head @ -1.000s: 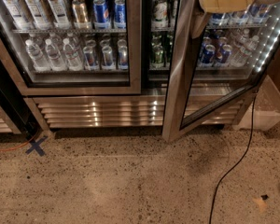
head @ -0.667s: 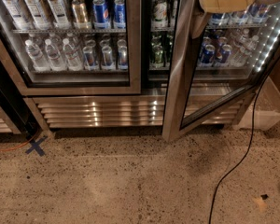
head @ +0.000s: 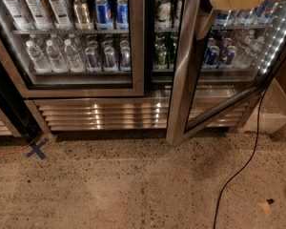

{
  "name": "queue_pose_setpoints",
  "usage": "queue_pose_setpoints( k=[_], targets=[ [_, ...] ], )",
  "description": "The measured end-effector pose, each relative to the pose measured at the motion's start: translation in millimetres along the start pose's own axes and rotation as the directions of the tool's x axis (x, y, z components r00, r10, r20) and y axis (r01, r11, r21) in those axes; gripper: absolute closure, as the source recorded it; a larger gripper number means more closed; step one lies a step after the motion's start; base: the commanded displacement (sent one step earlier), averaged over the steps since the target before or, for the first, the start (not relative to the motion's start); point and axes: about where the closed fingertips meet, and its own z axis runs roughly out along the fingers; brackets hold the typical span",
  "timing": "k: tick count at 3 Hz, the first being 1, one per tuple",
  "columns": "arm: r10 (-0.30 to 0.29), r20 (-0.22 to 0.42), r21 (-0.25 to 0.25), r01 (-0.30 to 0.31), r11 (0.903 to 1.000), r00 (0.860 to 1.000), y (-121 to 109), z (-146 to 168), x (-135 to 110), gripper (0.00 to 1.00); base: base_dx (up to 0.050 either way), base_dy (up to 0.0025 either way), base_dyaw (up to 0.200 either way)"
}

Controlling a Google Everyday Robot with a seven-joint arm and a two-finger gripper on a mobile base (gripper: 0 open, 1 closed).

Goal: Open right fridge door

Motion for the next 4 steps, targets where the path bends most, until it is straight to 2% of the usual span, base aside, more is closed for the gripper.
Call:
queue_pose_setpoints(
  k=[1, 2, 3, 4],
  targets=[
    [0.0, 0.0, 0.0, 0.0, 1.0, 1.0, -9, -11, 5, 1.0, 0.0, 0.0, 0.0],
    [0.0, 0.0, 0.0, 0.0, 1.0, 1.0, -24, -30, 14, 1.0, -0.041, -0.00006, 0.0],
    [0.0, 0.0, 0.0, 0.0, 1.0, 1.0, -24, -30, 14, 1.0, 0.0, 0.0, 0.0],
    [0.0, 0.0, 0.0, 0.0, 1.0, 1.0, -28, -34, 18, 0.82, 0.0, 0.0, 0.0]
  ],
)
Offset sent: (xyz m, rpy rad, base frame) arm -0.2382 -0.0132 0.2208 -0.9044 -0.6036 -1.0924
